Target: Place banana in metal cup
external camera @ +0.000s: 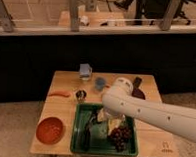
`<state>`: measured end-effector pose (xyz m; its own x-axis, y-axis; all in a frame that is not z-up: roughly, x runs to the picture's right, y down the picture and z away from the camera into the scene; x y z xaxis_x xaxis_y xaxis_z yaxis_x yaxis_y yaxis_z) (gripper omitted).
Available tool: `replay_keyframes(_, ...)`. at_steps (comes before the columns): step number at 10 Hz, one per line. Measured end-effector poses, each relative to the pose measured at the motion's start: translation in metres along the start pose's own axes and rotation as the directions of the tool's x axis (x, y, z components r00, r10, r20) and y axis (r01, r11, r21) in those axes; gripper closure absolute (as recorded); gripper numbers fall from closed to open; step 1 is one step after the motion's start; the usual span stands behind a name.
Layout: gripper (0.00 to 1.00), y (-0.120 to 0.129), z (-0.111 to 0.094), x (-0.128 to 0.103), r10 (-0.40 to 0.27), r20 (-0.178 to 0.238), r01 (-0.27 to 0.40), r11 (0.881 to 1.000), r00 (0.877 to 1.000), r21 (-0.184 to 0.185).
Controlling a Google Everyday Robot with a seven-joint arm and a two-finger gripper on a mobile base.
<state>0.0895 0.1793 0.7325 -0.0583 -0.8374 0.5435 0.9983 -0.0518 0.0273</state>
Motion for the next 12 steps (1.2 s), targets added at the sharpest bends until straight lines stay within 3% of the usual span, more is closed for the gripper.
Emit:
replay_keyframes(2, 0.2, 0.012, 0.015, 0.02, 0.008, 0.002, -0.008, 1.0, 1.0, 0.004)
replay_keyframes(5, 0.2, 0.03, 0.028, 0.026, 0.018, 0.015, -0.018, 1.0, 1.0, 0.014)
replay_keyframes(9, 0.2, 0.03, 0.036, 0.022, 0.016, 0.022, -0.016, 1.0, 1.0, 0.018)
replay_keyframes(12, 0.2, 0.023, 0.04, 0.021, 0.013, 0.013, -0.012, 1.0, 1.0, -0.015)
